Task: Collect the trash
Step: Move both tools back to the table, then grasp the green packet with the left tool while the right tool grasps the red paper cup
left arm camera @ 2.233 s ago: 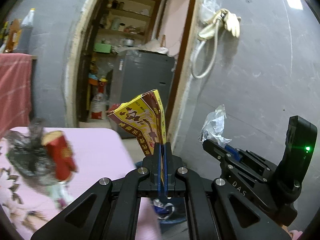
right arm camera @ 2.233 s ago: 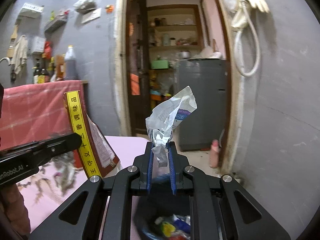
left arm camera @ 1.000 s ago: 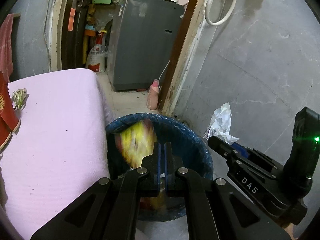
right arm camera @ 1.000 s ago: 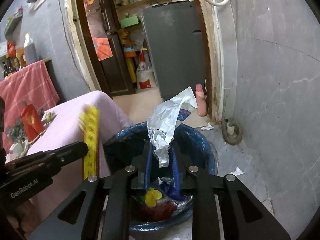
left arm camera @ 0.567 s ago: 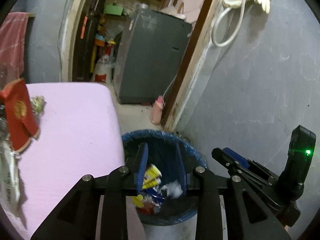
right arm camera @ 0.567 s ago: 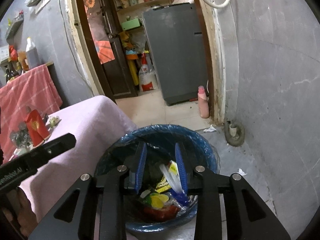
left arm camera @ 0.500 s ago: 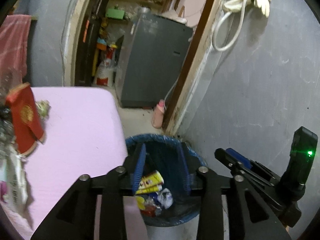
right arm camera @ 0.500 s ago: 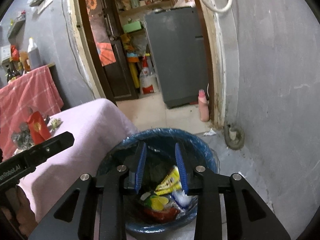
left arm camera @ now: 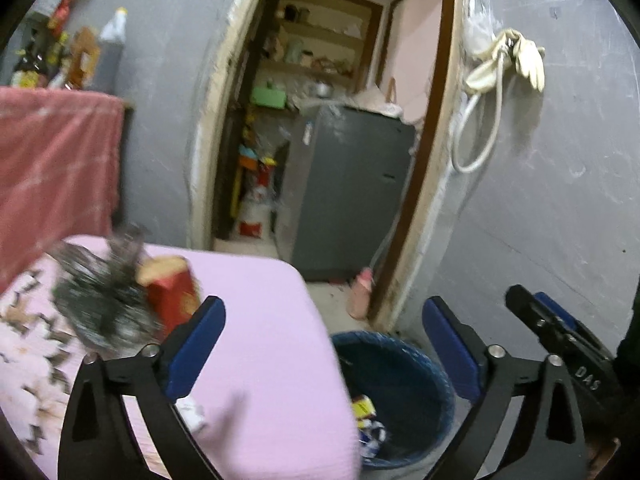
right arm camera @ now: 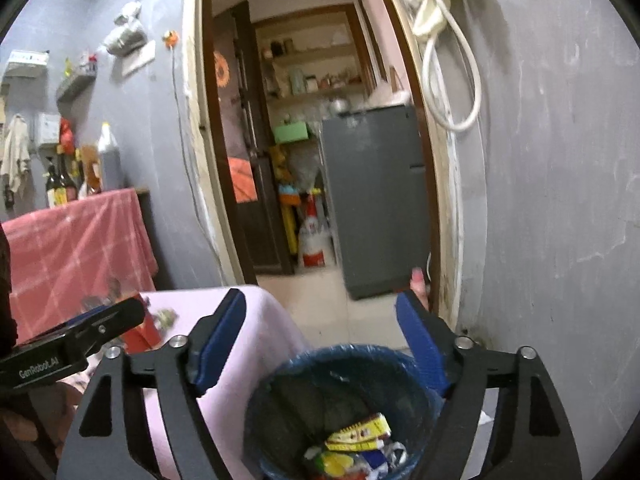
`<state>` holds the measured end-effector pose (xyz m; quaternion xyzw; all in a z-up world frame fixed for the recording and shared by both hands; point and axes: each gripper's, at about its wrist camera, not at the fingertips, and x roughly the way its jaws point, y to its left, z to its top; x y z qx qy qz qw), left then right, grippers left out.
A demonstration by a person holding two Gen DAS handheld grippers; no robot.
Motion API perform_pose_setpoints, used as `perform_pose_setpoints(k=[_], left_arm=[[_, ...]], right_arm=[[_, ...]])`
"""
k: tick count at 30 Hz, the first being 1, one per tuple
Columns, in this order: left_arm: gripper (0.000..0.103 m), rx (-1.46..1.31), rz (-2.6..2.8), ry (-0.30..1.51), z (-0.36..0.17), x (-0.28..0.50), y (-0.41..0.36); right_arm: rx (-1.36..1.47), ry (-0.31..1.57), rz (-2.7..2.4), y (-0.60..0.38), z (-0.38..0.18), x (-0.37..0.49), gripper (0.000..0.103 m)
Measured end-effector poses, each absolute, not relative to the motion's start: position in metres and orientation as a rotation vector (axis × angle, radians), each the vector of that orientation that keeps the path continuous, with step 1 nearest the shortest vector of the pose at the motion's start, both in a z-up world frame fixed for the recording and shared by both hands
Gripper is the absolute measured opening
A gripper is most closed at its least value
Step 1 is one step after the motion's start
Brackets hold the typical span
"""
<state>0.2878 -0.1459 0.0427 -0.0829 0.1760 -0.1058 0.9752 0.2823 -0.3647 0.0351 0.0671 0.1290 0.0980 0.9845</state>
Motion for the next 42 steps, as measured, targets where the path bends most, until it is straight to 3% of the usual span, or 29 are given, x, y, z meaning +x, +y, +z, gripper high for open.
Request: perform_pose_setpoints(k=[10,26,42], left_arm=[[0.101,-0.153,-0.101,0.293,0.054,0.256,-0.098],[0.101,-0.146,0.096,0.347,0.033,0.229,-0.001],[0.101,-0.231,0.102,0.501,0.009,0.263,0.053]], right_arm=[[0.127,0.198,0.244,-0.334,0.05,0.263,0.103],[0.062,0.216,0.355,-0.262,0.044,0.261,0.103],[0.009,0.343,0.405,-0.198,0.032,0.304,0.103]])
